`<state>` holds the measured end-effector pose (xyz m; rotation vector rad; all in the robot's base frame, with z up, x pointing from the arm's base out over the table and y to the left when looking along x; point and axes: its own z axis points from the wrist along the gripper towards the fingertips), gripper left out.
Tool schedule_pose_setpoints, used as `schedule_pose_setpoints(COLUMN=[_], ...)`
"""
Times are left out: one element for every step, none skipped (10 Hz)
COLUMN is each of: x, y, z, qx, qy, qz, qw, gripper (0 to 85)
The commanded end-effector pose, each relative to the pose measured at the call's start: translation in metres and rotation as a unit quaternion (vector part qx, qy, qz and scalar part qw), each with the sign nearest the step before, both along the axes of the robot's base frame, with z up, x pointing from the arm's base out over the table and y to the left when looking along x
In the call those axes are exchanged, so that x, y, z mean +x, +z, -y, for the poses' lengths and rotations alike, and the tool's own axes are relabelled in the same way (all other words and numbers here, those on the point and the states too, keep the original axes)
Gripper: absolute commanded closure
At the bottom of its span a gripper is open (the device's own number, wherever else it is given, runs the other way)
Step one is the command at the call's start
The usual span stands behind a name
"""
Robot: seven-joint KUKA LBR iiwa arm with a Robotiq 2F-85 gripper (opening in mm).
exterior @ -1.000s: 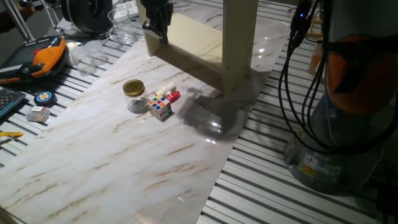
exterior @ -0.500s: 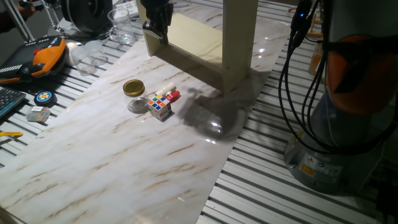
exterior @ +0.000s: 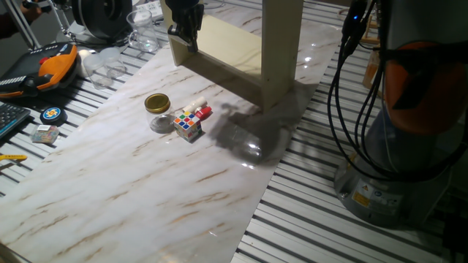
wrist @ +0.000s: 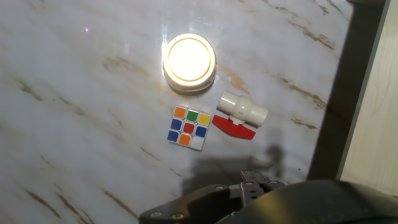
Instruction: Take the object down from the shelf
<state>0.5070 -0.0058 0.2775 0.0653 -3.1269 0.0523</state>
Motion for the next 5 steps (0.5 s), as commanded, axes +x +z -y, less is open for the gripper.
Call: schedule_pose_setpoints(x=[-0.0001,-0.0001,-0.0001,-0.0001,0.0000], y=[0.0000,0.0000,0.0000,0.0000,0.0000], z=[0.0000,0.0000,0.0000,0.0001,-0.0001], qx=[0.000,0.002,0.005,0.007,0.006], qy=[0.000,0.000,-0.001,-0.001,0.002], qz=[0.001,0.001,0.001,0.001,0.000], qw=[1.0000,1.0000,1.0000,1.0000,1.0000], gripper=[85.0,85.0,85.0,85.0,85.0])
